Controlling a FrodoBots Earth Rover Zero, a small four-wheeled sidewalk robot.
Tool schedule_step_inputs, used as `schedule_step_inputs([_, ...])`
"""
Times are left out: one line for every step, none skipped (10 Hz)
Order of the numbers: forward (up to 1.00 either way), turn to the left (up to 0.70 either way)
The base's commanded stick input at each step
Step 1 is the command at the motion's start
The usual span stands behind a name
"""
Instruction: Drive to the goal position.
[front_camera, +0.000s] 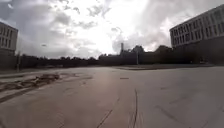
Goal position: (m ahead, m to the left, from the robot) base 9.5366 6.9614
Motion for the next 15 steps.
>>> schedule_step_inputs([0.7,0.0])
schedule_step_inputs([0.7,0.0])
schedule_step_inputs([0.7,0.0])
schedule_step_inputs([0.7,0.0])
schedule_step_inputs([0.7,0.0])
schedule_step_inputs([0.7,0.0])
schedule_step_inputs([0.7,0.0])
schedule_step_inputs([0.7,0.0])
schedule_step_inputs([0.7,0.0])
schedule_step_inputs([0.7,0.0])
schedule_step_inputs([0.7,0.0])
schedule_step_inputs([0.7,0.0])
schedule_step_inputs([0.7,0.0])
schedule_step_inputs([0.7,0.0])
schedule_step_inputs([0.7,0.0])
